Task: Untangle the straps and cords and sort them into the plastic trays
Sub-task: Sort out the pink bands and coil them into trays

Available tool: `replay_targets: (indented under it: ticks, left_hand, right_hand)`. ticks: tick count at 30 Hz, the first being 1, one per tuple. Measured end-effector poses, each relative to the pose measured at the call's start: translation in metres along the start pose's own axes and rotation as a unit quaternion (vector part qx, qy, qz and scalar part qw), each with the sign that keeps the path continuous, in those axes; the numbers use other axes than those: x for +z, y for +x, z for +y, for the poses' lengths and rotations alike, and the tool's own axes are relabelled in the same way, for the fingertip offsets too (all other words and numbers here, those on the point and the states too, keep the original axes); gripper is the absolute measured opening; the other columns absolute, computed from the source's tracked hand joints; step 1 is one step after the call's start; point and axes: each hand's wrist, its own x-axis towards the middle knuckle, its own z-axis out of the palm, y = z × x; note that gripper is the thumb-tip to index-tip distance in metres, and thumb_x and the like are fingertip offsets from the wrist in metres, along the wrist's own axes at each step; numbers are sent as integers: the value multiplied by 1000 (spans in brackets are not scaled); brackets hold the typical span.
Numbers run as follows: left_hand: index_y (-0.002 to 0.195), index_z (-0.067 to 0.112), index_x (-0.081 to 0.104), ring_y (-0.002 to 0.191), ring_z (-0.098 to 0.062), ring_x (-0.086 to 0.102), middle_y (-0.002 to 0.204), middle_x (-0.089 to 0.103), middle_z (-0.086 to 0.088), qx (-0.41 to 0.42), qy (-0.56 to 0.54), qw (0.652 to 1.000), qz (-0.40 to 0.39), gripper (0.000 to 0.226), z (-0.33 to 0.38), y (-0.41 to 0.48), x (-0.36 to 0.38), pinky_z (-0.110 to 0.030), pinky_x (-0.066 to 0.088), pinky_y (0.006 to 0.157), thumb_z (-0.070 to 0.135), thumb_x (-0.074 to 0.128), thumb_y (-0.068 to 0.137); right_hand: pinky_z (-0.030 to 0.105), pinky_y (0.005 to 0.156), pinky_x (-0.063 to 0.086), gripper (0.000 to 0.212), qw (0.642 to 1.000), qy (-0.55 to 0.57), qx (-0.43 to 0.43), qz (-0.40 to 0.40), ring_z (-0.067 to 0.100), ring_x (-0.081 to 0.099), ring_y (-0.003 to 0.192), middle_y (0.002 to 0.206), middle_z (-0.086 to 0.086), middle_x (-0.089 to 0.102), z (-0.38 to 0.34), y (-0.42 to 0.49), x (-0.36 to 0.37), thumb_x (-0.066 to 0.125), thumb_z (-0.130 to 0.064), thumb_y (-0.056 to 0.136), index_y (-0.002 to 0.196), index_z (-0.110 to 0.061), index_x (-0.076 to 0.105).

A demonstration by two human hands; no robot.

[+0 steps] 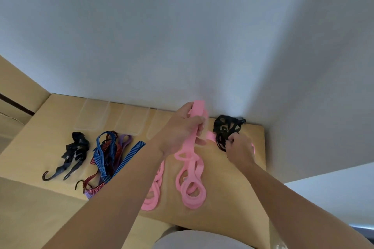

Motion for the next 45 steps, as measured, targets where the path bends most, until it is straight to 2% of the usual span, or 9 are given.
replay_targets:
  ticks: [6, 10, 14, 21, 28, 32, 37, 41, 45]
  left_hand:
    - [120, 14, 68, 59, -18, 49, 71, 58, -5, -19, 3, 999, 47, 23, 3, -3, -23, -30, 50, 51, 12, 56, 100]
    - [114, -6, 63, 60, -19, 50, 81, 54, -13, -39, 13, 998, 53, 45, 6, -11, -45, -32, 51, 53, 32, 61, 91]
    - [109, 4, 71, 65, -19, 52, 89, 52, -10, -57, -13, 997, 49, 27, 9, -29, -66, -35, 55, 55, 23, 56, 99]
    - [119, 10, 67, 77, -28, 68, 120, 58, -12, -113, -39, 991, 66, 27, -16, -62, -96, -50, 59, 79, 10, 45, 103]
    - [114, 8, 71, 96, -32, 69, 113, 73, -20, -167, 27, 983, 76, 25, -74, -62, -119, -48, 59, 87, 4, 50, 102]
    - [116, 15, 68, 92, -34, 73, 104, 75, -17, -187, 50, 978, 74, 26, -107, -59, -127, -49, 61, 83, 1, 53, 99]
    - [90, 23, 58, 90, -26, 71, 103, 71, -10, -181, 179, 959, 125, 21, -138, -50, -128, -44, 61, 79, 2, 60, 94]
    - [92, 17, 66, 86, -20, 67, 94, 72, -1, -174, 286, 928, 165, 4, -166, -42, -132, -42, 58, 82, 17, 67, 88]
    - [90, 17, 68, 81, -14, 66, 87, 70, 4, -155, 313, 920, 180, 5, -168, -39, -124, -29, 51, 67, 21, 68, 93]
  right_hand:
    - [44, 76, 58, 14, 971, 226, 68, 38, 23, 68, 83, 92, -4, 66, -26, 0, -36, 58, -30, 95, 105, -21, 63]
    - [16, 60, 53, 6, 934, 329, 81, 109, 15, 68, 77, 84, -4, 68, -51, -11, -61, 59, -22, 98, 101, -17, 61]
    - [25, 50, 54, 6, 900, 400, 92, 146, 23, 71, 72, 85, 1, 74, -70, -25, -77, 56, -24, 99, 103, -19, 57]
    - [53, 76, 60, 7, 874, 435, 73, 205, 23, 73, 80, 81, 7, 73, -90, -38, -89, 55, -22, 98, 103, -18, 58]
    - [48, 83, 60, 8, 881, 419, 66, 211, 22, 73, 82, 83, 6, 71, -100, -43, -93, 53, -19, 100, 106, -15, 57]
    - [33, 77, 56, 12, 903, 368, 100, 200, 21, 67, 89, 102, 0, 66, -97, -45, -89, 50, -18, 102, 111, -16, 57]
    - [8, 37, 38, 23, 894, 388, 154, 165, 5, 56, 62, 109, 3, 62, -89, -46, -77, 45, -16, 106, 124, -11, 57]
    - [21, 45, 47, 26, 871, 418, 220, 133, 24, 66, 74, 97, 10, 67, -81, -44, -82, 62, -22, 99, 114, -1, 65]
    - [43, 62, 59, 31, 884, 384, 265, -31, 35, 69, 70, 80, 22, 67, -62, -39, -100, 84, -13, 79, 84, 9, 63]
